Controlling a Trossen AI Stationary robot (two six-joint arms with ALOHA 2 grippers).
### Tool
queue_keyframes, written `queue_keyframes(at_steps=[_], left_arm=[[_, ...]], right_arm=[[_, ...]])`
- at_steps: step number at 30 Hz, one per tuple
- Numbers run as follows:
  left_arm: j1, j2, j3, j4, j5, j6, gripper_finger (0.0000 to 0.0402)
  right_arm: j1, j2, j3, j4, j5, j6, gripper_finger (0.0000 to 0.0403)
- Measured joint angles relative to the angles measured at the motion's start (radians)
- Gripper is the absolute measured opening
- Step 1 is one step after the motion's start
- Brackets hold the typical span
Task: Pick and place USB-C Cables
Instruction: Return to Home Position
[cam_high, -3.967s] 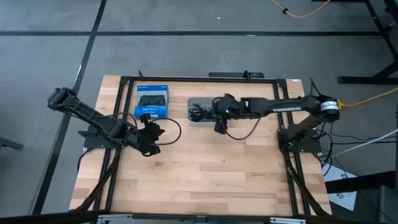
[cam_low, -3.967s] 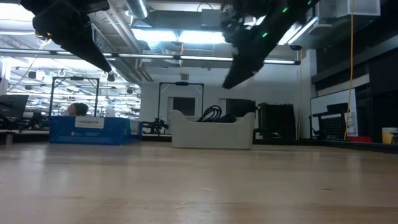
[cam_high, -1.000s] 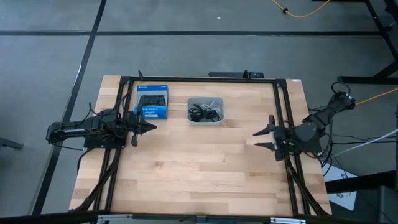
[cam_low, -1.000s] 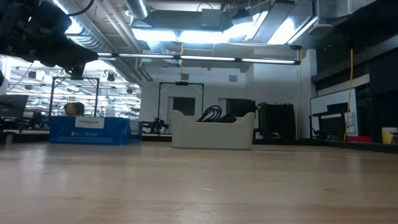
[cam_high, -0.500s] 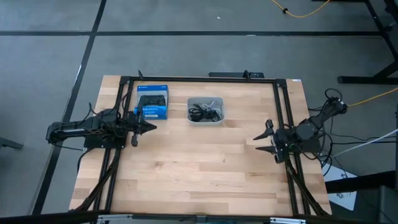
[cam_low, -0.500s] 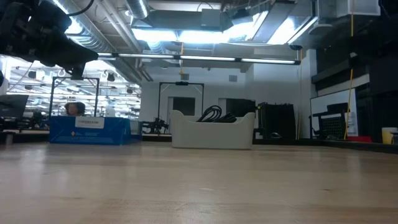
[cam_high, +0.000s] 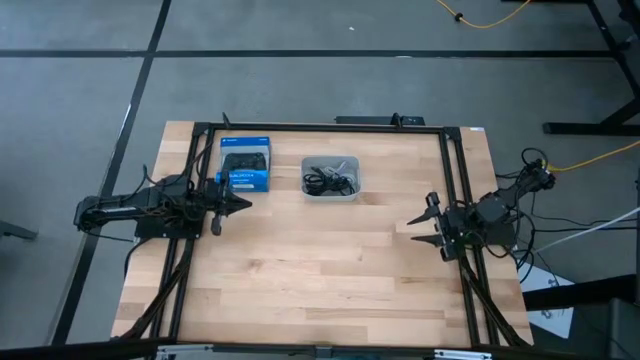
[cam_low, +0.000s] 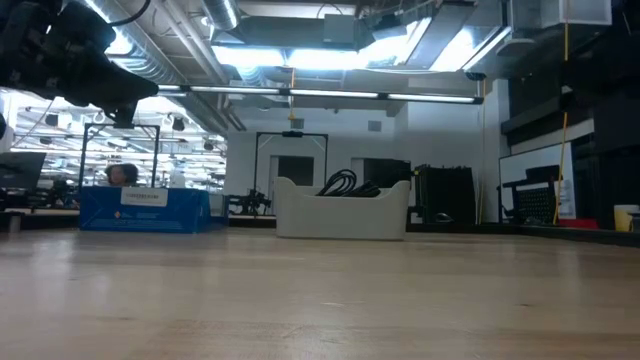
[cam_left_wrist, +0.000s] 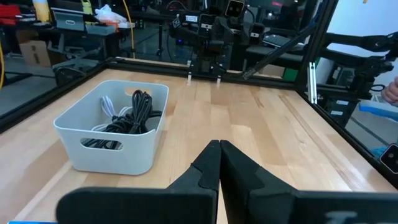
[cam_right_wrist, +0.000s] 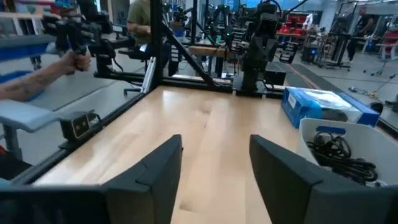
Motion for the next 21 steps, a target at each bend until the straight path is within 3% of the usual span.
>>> queue_keyframes(at_steps=[7,12,21], left_arm=[[0.000,0.000,0.000,-0.001,0.000,0.000,0.0000],[0.000,0.000,0.000,-0.001,0.000,0.000,0.0000],[0.000,0.000,0.000,-0.001,0.000,0.000,0.0000]], right_arm=[[-0.053,0.002,0.000,-0.019,-0.279,0.049,0.0192],[-0.098,0.002,0.000,-0.014,-0.224,0.009,0.0192],[-0.262,0.002,0.000,-0.015,-0.221,-0.028,0.0192]])
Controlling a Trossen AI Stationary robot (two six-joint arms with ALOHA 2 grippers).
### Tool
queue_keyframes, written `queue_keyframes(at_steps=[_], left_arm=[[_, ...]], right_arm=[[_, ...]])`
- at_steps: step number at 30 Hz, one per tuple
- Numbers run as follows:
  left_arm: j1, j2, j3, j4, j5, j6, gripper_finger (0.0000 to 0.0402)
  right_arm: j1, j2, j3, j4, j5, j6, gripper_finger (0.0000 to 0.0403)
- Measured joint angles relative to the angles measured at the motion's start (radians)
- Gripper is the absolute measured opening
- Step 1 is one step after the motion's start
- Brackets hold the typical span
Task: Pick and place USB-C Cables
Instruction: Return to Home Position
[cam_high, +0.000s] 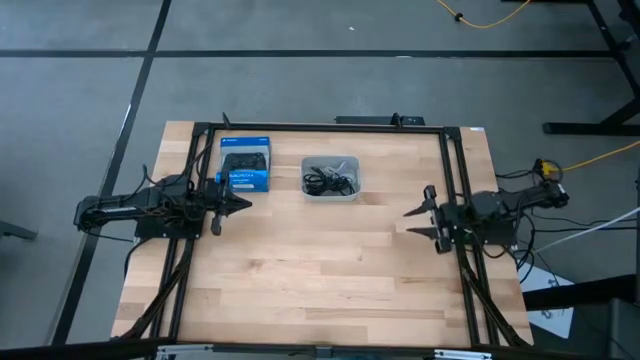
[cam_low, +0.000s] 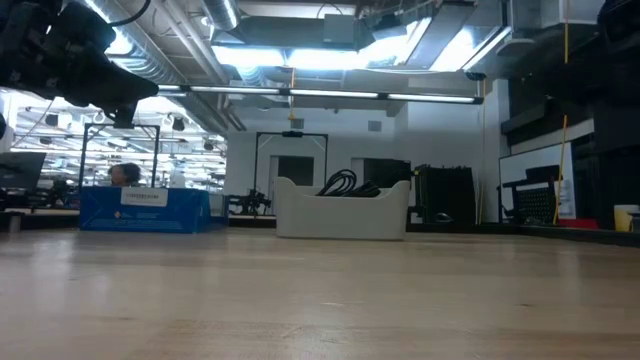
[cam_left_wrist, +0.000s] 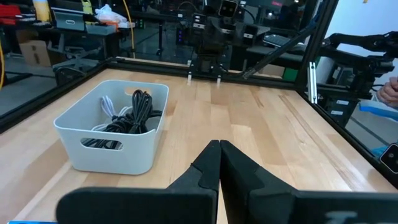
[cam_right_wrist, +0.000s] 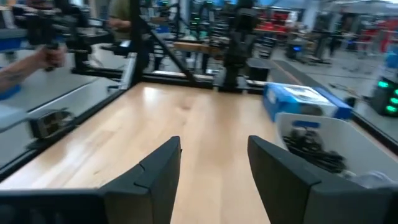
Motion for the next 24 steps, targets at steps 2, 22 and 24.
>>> queue_keyframes(at_steps=[2,22,24], left_arm=[[0.000,0.000,0.000,0.000,0.000,0.000,0.0000],[0.000,0.000,0.000,-0.006,0.005,0.000,0.0000],[0.000,0.000,0.000,-0.007,0.005,0.002,0.0000]], right_arm=[[-0.036,0.000,0.000,0.000,-0.007,0.018,0.0192],[-0.114,0.001,-0.053,0.146,-0.139,-0.051,0.0192],[-0.114,0.001,-0.053,0.146,-0.139,-0.051,0.0192]])
